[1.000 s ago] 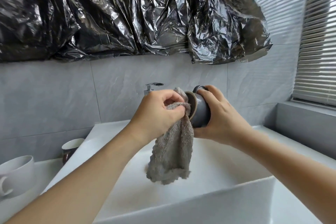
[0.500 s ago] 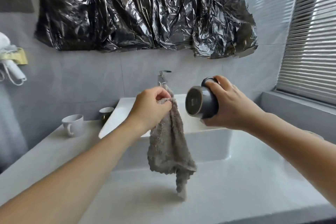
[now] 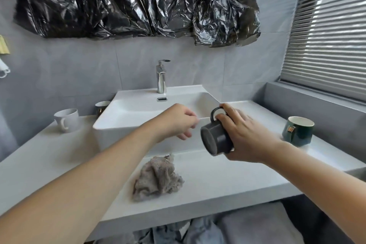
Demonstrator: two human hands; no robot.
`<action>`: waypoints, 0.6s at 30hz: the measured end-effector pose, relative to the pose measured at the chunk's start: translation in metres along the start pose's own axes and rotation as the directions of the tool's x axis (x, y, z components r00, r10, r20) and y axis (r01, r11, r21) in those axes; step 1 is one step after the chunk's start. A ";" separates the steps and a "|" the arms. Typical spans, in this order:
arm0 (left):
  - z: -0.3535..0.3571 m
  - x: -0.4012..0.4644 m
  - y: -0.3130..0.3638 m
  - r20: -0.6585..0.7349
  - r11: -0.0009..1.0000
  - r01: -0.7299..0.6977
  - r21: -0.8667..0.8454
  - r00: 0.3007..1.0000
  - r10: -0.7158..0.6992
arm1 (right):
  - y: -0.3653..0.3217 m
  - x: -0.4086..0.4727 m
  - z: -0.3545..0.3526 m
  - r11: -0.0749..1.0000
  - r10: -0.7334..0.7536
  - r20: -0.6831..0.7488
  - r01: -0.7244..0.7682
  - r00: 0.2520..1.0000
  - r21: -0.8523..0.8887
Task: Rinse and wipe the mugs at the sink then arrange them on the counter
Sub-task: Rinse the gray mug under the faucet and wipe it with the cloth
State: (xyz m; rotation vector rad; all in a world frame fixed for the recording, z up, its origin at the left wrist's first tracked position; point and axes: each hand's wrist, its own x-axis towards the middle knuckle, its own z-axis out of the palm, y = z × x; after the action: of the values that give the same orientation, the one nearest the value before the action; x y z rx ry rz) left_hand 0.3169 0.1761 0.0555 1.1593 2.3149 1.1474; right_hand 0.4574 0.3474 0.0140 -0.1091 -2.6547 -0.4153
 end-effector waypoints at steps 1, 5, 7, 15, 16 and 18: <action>0.005 0.004 0.003 0.045 0.999 0.019 -0.027 0.999 -0.018 | 0.002 -0.003 0.001 1.000 0.001 0.014 -0.001 1.000 -0.005; 0.029 0.019 0.010 0.113 0.996 0.032 -0.082 0.993 -0.023 | 0.014 -0.017 0.010 0.999 -0.027 0.075 0.030 0.997 -0.046; 0.043 0.027 0.013 0.124 0.997 0.043 -0.065 0.992 -0.034 | 0.021 -0.023 0.018 0.997 -0.044 0.107 0.050 0.993 -0.060; 0.098 0.062 0.023 0.227 0.997 0.072 -0.001 0.971 -0.070 | 0.061 -0.046 0.050 0.991 -0.106 0.135 0.115 0.985 -0.062; 0.105 0.067 0.024 0.223 0.998 0.066 0.007 0.973 -0.066 | 0.066 -0.048 0.054 0.991 -0.106 0.127 0.115 0.986 -0.066; 0.118 0.076 0.027 0.208 0.998 0.058 0.019 0.976 -0.061 | 0.078 -0.053 0.060 0.992 -0.097 0.114 0.106 0.989 -0.074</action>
State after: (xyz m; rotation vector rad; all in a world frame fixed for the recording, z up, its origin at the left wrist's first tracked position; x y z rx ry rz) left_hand 0.3514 0.3069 0.0075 1.1476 2.1847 0.9424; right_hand 0.4911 0.4393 -0.0402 -0.0213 -2.7607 -0.5641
